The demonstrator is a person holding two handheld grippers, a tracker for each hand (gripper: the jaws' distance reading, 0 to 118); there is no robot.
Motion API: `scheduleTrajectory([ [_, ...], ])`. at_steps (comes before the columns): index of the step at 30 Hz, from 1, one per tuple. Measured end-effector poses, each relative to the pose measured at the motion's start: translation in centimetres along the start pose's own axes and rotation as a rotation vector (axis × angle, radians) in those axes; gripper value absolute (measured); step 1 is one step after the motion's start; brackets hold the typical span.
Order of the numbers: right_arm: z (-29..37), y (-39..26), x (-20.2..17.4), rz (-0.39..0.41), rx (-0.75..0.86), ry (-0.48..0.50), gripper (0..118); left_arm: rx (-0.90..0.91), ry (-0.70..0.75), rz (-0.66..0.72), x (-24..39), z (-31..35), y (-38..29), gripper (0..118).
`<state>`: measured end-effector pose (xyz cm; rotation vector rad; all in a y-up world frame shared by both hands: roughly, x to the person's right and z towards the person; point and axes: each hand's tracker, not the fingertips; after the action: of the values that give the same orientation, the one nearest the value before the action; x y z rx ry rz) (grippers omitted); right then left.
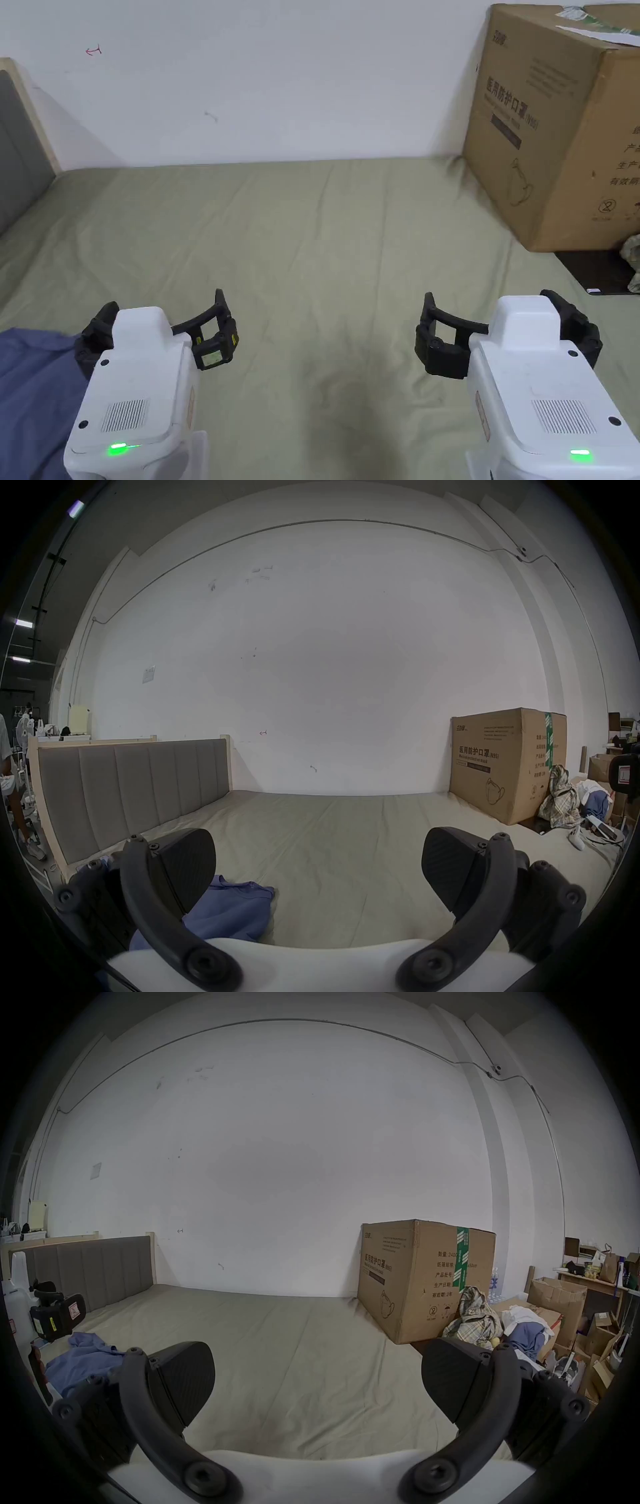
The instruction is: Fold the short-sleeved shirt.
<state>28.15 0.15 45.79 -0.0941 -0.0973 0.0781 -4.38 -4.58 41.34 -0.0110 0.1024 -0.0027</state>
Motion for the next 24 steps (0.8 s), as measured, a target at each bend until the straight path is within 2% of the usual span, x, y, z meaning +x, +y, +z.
scheduleTrajectory([
  [19, -0.16, 0.29, 0.19, -0.003, -0.004, -0.005, 116, 0.018, 0.004, -0.010, 0.14, 0.06, 0.44, 118],
  [22, -0.13, 0.38, 0.17, -0.005, -0.004, -0.010, 115, 0.020, 0.008, -0.012, 0.21, 0.08, 0.67, 118],
  [24, -0.05, 0.53, 0.15, -0.006, -0.007, -0.013, 110, 0.022, 0.009, -0.012, 0.24, 0.11, 0.76, 115],
])
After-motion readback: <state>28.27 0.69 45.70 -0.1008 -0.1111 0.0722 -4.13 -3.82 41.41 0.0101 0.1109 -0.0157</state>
